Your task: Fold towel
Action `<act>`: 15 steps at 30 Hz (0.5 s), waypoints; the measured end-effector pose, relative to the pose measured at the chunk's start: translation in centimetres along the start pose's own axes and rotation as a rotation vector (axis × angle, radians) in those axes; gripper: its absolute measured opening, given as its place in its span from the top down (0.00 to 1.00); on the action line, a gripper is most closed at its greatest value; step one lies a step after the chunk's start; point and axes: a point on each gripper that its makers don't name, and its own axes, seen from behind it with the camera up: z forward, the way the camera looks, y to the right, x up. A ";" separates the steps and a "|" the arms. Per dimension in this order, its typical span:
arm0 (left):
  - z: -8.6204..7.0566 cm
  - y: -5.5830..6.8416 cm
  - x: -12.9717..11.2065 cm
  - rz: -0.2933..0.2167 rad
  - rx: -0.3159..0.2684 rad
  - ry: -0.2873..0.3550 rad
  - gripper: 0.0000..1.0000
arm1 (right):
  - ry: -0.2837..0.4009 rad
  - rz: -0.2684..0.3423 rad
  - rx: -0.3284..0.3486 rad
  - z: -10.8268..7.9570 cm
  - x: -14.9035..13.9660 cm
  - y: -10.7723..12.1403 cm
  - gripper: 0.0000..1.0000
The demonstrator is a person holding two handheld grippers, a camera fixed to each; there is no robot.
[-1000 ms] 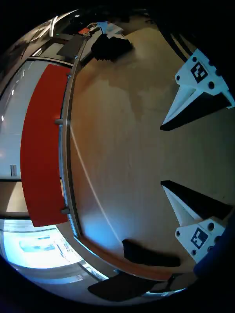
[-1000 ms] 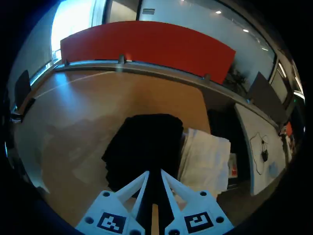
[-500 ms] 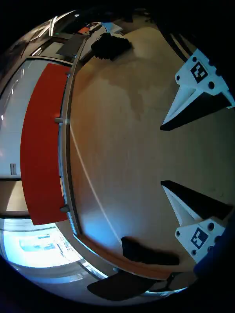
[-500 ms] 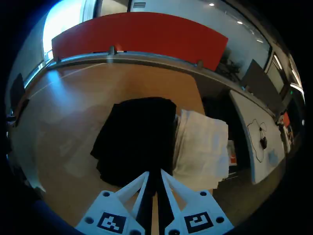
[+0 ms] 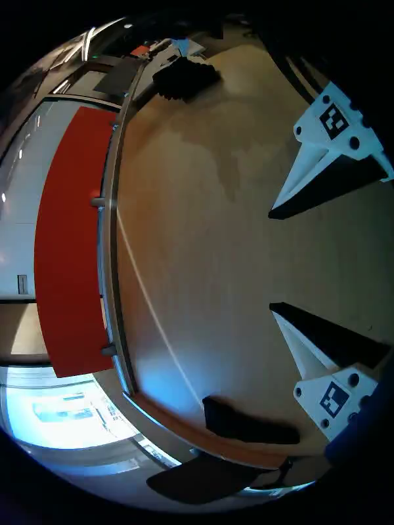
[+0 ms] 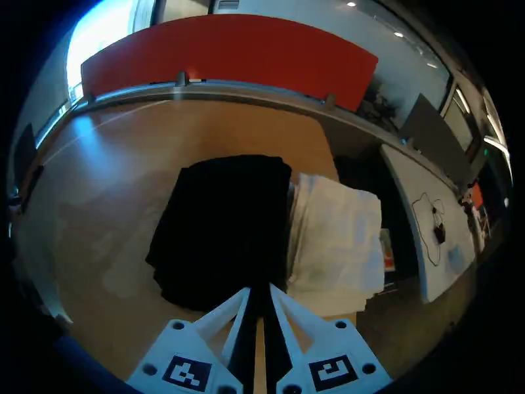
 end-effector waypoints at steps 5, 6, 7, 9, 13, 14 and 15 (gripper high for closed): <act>0.0 -0.1 0.1 0.003 0.003 0.001 0.06 | -0.009 0.008 -0.029 0.1 -0.6 0.6 0.84; -0.1 -0.1 0.1 0.003 0.003 0.002 0.06 | -0.012 0.008 -0.039 0.1 -0.7 0.8 0.77; -0.1 0.0 0.1 0.003 0.003 0.002 0.06 | -0.015 0.008 -0.051 0.1 -1.0 1.0 0.72; -0.1 0.0 0.1 0.002 0.003 0.003 0.06 | -0.019 0.010 -0.070 0.1 -1.4 1.4 0.64; -0.1 0.0 0.1 0.001 0.002 0.002 0.06 | -0.022 0.024 -0.089 -0.1 -2.1 1.7 0.54; -0.1 0.1 0.1 0.001 0.001 0.002 0.06 | -0.020 0.028 -0.090 -0.1 -2.2 1.7 0.52; -0.1 0.1 0.1 0.002 0.001 0.003 0.06 | -0.017 0.031 -0.092 -0.2 -2.3 1.7 0.48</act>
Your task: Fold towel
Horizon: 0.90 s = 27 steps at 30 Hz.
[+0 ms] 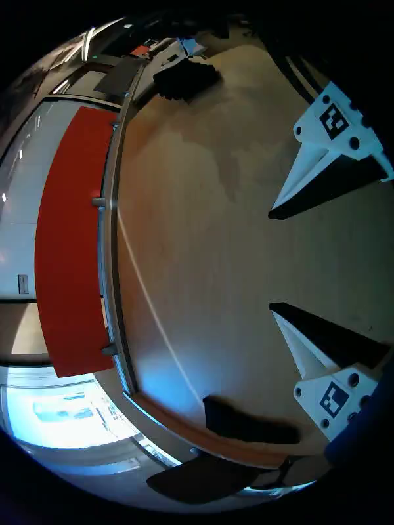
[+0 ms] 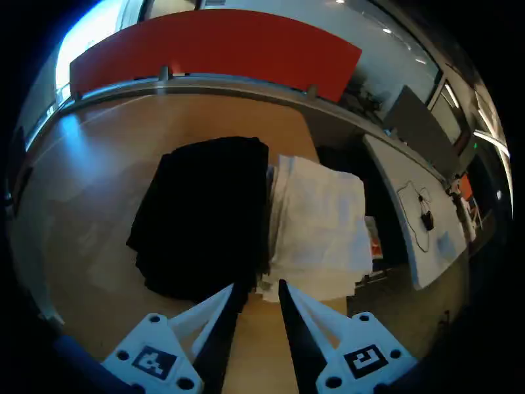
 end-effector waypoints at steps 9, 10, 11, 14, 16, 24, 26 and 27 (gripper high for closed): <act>0.0 0.2 0.4 0.005 -0.008 0.009 0.06 | 0.047 0.030 -0.002 -0.8 0.5 -0.2 0.04; 0.0 0.3 0.5 0.006 -0.009 0.010 0.06 | 0.050 0.031 -0.002 -0.8 0.6 -0.2 0.04; -0.1 0.3 0.5 0.006 -0.010 0.012 0.06 | 0.053 0.032 -0.002 -0.9 0.7 -0.2 0.03; -0.1 0.2 0.6 0.007 -0.010 0.015 0.06 | 0.064 0.030 -0.002 -1.1 1.1 -0.4 0.04; -0.1 0.2 0.7 0.005 -0.011 0.017 0.06 | 0.076 0.031 -0.001 -1.3 1.4 -0.6 0.04; -0.2 0.1 1.2 -0.003 -0.015 0.029 0.06 | 0.188 0.071 0.023 -2.6 4.4 -2.6 0.04; -0.3 0.1 1.4 -0.004 -0.016 0.033 0.06 | 0.227 0.089 0.035 -3.0 5.3 -3.3 0.04; -0.3 0.0 1.5 -0.004 -0.017 0.035 0.06 | 0.245 0.097 0.040 -3.3 5.8 -3.6 0.04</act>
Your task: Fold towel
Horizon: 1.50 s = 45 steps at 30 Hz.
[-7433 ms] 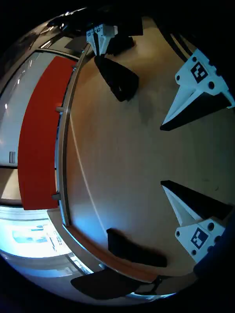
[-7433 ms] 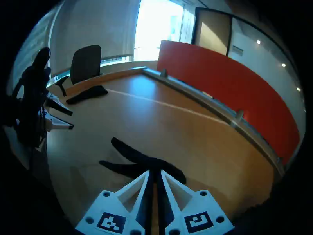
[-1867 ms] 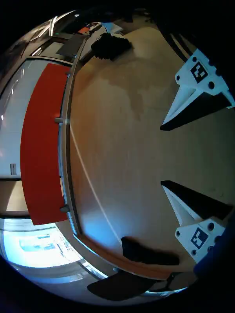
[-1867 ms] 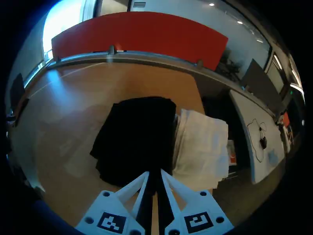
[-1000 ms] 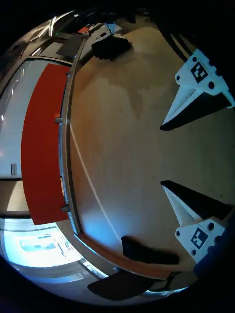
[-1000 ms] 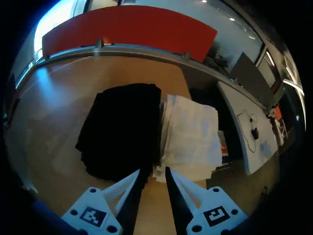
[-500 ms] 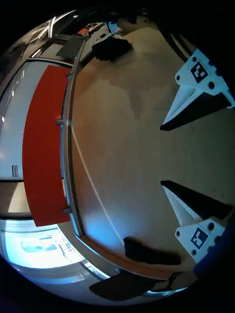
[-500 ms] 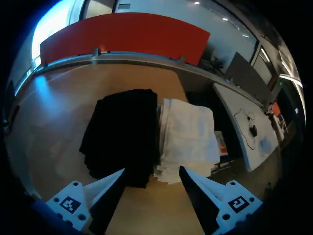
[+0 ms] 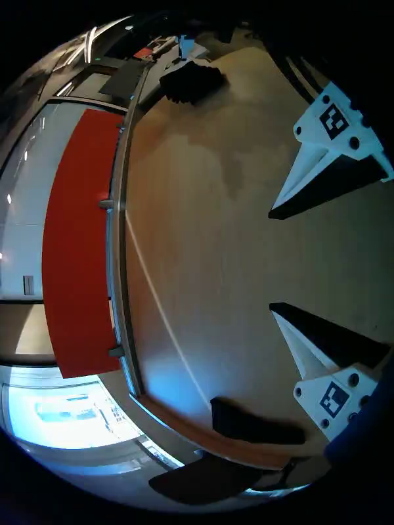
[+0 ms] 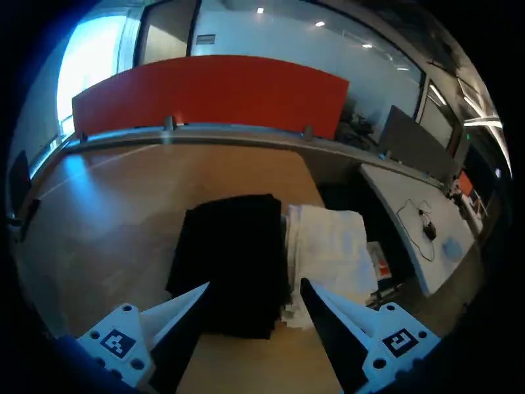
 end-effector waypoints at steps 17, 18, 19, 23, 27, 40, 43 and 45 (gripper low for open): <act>0.0 0.1 1.4 -0.010 -0.007 0.034 0.06 | 0.377 0.140 0.036 -3.1 9.2 -4.7 0.03; 0.0 0.1 1.6 -0.012 -0.006 0.039 0.06 | 0.391 0.148 0.037 -3.2 9.5 -4.9 0.03; 0.0 0.1 1.8 -0.013 -0.005 0.045 0.06 | 0.401 0.157 0.036 -3.3 9.8 -5.0 0.03; -0.1 -0.2 2.9 -0.018 0.004 0.085 0.06 | 0.434 0.178 0.039 -3.7 10.7 -5.5 0.03; -0.2 -0.4 4.2 -0.032 0.011 0.128 0.06 | 0.452 0.171 0.043 -4.0 11.2 -6.2 0.03; -0.7 -1.8 9.2 -0.073 0.046 0.273 0.06 | 0.516 0.172 0.046 -5.9 13.8 -9.1 0.03; -0.7 -2.2 10.1 -0.080 0.057 0.298 0.06 | 0.534 0.180 0.039 -6.3 14.3 -9.9 0.03; -0.7 -2.5 10.8 -0.080 0.063 0.317 0.06 | 0.544 0.178 0.040 -6.5 14.6 -10.6 0.03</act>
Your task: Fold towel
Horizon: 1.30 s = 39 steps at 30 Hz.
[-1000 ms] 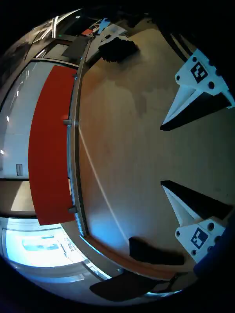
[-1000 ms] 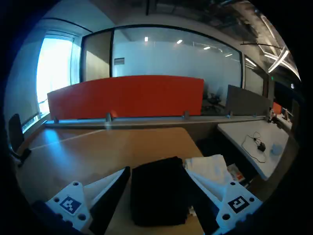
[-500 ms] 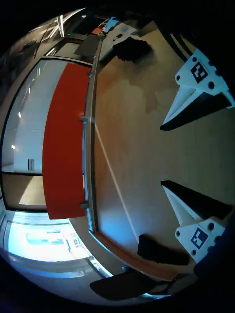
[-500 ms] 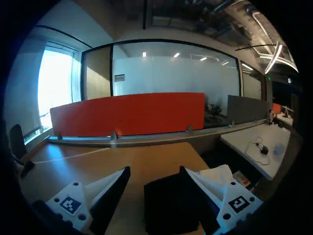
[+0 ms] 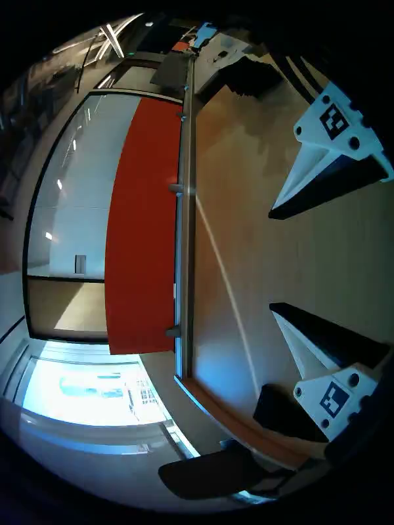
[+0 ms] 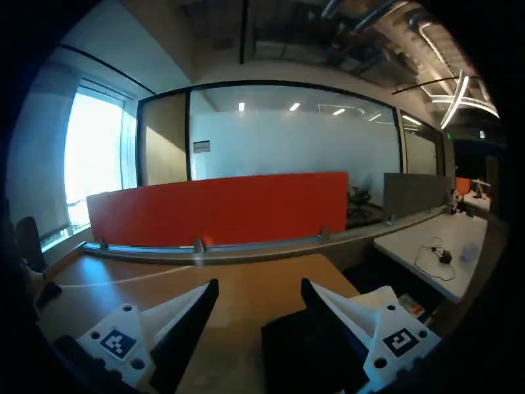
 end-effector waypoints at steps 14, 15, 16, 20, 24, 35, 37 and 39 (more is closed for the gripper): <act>0.7 -1.2 5.1 0.019 0.011 0.148 0.06 | 0.053 -0.063 0.051 -0.2 3.0 -7.1 0.03; 0.7 -1.2 5.4 0.019 0.010 0.159 0.06 | 0.057 -0.067 0.055 -0.2 3.3 -7.6 0.03; 0.8 -1.2 5.8 0.021 0.009 0.169 0.06 | 0.062 -0.071 0.060 -0.2 3.5 -8.2 0.03; 0.8 -1.4 7.0 0.028 0.009 0.206 0.06 | 0.081 -0.095 0.084 -0.2 4.3 -10.7 0.03; 0.7 -1.8 7.9 0.022 0.013 0.235 0.06 | 0.086 -0.120 0.094 -0.1 4.6 -12.5 0.03; 0.4 -2.9 9.6 -0.003 0.008 0.290 0.06 | 0.083 -0.144 0.112 0.4 4.3 -15.8 0.03; 0.4 -2.9 9.9 -0.001 0.006 0.297 0.06 | 0.082 -0.143 0.110 0.4 4.5 -15.9 0.03; 0.4 -2.8 10.1 0.001 0.002 0.304 0.06 | 0.081 -0.139 0.106 0.4 4.7 -16.1 0.03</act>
